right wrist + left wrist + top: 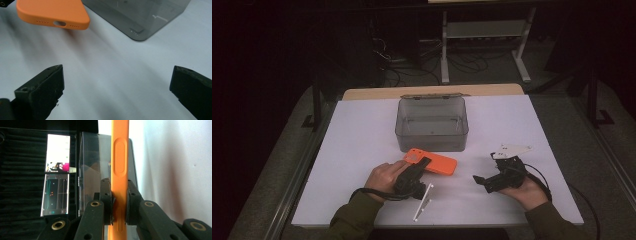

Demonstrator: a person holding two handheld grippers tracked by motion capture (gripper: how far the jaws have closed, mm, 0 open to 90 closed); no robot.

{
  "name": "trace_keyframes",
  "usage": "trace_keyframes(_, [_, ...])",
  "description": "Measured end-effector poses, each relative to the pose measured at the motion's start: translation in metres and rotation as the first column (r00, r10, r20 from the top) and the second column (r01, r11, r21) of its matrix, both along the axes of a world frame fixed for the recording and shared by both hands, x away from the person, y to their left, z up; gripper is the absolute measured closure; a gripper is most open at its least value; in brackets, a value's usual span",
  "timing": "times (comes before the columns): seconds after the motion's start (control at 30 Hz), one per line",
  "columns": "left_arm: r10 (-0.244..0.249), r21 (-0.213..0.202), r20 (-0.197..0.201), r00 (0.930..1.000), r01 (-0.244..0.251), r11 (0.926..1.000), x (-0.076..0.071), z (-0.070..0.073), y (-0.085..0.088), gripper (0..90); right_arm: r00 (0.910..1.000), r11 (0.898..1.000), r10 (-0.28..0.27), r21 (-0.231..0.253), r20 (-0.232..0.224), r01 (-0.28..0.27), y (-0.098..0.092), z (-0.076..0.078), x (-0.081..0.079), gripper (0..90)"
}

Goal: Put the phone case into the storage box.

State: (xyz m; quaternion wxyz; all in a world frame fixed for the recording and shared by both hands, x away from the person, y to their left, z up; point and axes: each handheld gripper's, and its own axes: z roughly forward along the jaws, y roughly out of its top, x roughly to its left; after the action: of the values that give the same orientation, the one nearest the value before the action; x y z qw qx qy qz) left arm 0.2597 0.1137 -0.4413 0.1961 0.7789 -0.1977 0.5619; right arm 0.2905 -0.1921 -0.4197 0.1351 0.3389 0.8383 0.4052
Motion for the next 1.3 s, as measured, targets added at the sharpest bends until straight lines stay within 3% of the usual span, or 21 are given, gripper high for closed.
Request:
trace_keyframes(0.3, [0.0, -0.003, 0.002, 1.0, 0.0, 1.0, 0.0, 0.001, 0.0, 79.8, 0.9978, 0.996, -0.042, 0.084, 0.051, 0.038, -0.006, -0.007, -0.012, 0.0])
trace_keyframes(0.57, [0.005, -0.02, -0.018, 0.9998, -0.005, 0.9998, 0.001, 0.002, 0.001, 79.8, 0.9989, 0.998, -0.025, 0.051, 0.04, 0.023, -0.004, -0.013, -0.013, 0.0])
trace_keyframes(0.97, [0.012, -0.092, -0.101, 0.9948, -0.021, 0.9956, 0.006, 0.01, 0.003, 79.8, 0.9984, 0.999, -0.03, 0.045, 0.047, 0.028, -0.004, -0.013, -0.013, 0.0])
trace_keyframes(1.3, [0.015, -0.162, -0.206, 0.9783, -0.049, 0.9855, 0.011, 0.016, 0.008, 79.8, 0.998, 0.999, -0.029, 0.039, 0.056, 0.027, -0.003, -0.013, -0.013, 0.0])
